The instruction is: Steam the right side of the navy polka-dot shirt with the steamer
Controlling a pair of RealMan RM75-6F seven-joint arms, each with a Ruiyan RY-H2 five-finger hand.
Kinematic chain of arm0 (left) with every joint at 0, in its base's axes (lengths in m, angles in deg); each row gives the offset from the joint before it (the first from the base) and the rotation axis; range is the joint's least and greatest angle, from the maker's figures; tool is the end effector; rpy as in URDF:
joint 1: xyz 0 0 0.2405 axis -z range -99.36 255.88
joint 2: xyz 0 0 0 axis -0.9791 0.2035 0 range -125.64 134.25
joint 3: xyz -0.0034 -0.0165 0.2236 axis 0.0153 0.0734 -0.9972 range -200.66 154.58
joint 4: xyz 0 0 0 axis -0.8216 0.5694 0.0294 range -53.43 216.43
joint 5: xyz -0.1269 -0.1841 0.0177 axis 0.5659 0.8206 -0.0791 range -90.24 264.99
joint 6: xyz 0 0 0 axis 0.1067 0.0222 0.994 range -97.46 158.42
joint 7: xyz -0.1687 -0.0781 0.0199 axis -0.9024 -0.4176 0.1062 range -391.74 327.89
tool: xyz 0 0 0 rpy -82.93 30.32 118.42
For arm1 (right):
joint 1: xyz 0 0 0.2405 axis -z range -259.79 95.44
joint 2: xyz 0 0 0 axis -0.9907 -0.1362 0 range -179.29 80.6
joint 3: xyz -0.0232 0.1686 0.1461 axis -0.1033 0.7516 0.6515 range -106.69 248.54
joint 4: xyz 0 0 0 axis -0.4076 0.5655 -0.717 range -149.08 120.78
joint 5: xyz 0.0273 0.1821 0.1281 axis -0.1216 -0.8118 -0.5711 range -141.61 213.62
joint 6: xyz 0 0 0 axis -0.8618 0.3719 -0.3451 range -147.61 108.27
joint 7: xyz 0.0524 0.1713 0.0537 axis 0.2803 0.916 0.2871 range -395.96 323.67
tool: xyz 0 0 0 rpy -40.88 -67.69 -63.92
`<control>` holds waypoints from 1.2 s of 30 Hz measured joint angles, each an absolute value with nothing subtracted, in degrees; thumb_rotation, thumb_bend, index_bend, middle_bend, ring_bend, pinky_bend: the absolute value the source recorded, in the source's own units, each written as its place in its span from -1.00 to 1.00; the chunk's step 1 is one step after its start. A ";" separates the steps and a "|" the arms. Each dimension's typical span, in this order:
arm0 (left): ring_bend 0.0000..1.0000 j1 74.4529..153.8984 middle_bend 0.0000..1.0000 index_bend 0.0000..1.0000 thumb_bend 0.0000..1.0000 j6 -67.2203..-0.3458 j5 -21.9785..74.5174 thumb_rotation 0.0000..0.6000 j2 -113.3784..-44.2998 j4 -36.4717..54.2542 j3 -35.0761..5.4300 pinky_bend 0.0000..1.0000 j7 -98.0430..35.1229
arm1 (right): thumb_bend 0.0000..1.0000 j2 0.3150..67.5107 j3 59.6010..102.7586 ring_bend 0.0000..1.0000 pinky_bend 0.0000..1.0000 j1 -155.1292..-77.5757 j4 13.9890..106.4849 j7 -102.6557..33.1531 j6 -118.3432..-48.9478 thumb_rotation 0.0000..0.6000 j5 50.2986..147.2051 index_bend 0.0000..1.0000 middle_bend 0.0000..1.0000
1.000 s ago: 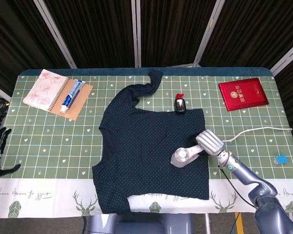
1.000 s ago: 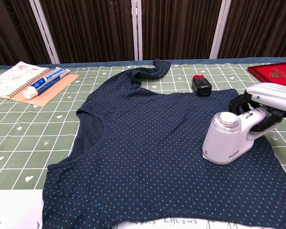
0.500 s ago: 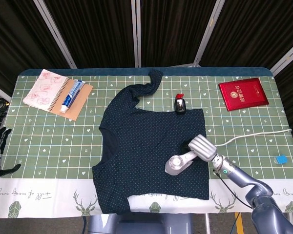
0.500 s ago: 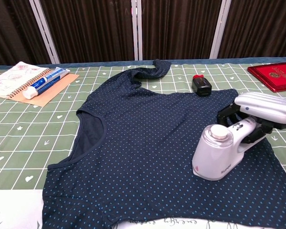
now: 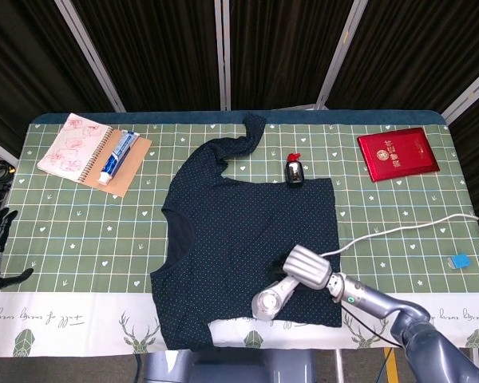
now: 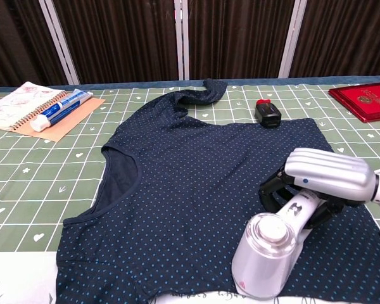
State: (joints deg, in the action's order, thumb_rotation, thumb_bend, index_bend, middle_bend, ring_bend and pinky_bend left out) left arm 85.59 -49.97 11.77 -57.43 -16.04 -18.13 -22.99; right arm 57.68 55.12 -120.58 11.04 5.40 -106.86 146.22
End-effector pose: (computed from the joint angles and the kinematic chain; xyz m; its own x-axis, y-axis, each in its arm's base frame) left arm -0.2949 0.2396 0.1384 0.4643 0.0540 0.8840 0.8770 0.1110 -0.4674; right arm -0.1819 -0.3046 -0.0698 0.4417 -0.2760 0.8537 -0.5449 -0.8385 0.0108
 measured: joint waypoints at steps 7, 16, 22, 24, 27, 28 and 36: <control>-1.00 85.58 -1.00 -1.00 -1.00 -50.01 11.63 1.00 -57.36 -16.08 -18.18 -1.00 -23.09 | 0.51 56.06 55.13 0.40 0.95 -120.79 13.32 3.70 -106.77 1.00 146.13 0.64 0.36; -1.00 85.64 -1.00 -1.00 -1.00 -49.92 11.62 1.00 -57.53 -16.08 -18.26 -1.00 -22.75 | 0.51 54.39 56.01 0.40 0.95 -118.54 8.97 5.36 -105.48 1.00 143.67 0.64 0.36; -1.00 85.71 -1.00 -1.00 -1.00 -49.85 11.47 1.00 -57.77 -16.15 -18.42 -1.00 -22.24 | 0.52 53.46 57.32 0.40 0.94 -116.65 3.99 8.17 -103.08 1.00 141.04 0.64 0.36; -1.00 85.73 -1.00 -1.00 -1.00 -49.85 11.39 1.00 -57.86 -16.20 -18.49 -1.00 -22.05 | 0.54 53.28 57.91 0.40 0.94 -116.05 2.12 9.22 -101.57 1.00 139.98 0.64 0.36; -1.00 85.75 -1.00 -1.00 -1.00 -49.89 11.36 1.00 -57.98 -16.27 -18.53 -1.00 -21.77 | 0.55 53.12 58.89 0.40 0.94 -115.34 0.04 11.01 -99.57 1.00 138.38 0.64 0.36; -1.00 85.75 -1.00 -1.00 -1.00 -49.90 11.36 1.00 -58.02 -16.29 -18.54 -1.00 -21.73 | 0.56 53.08 59.15 0.40 0.94 -115.15 -0.43 11.53 -99.16 1.00 138.03 0.64 0.36; -1.00 85.84 -1.00 -1.00 -1.00 -49.85 11.30 1.00 -58.23 -16.29 -18.58 -1.00 -21.41 | 0.57 53.30 59.18 0.40 0.94 -114.87 -1.38 13.22 -99.84 1.00 138.19 0.64 0.36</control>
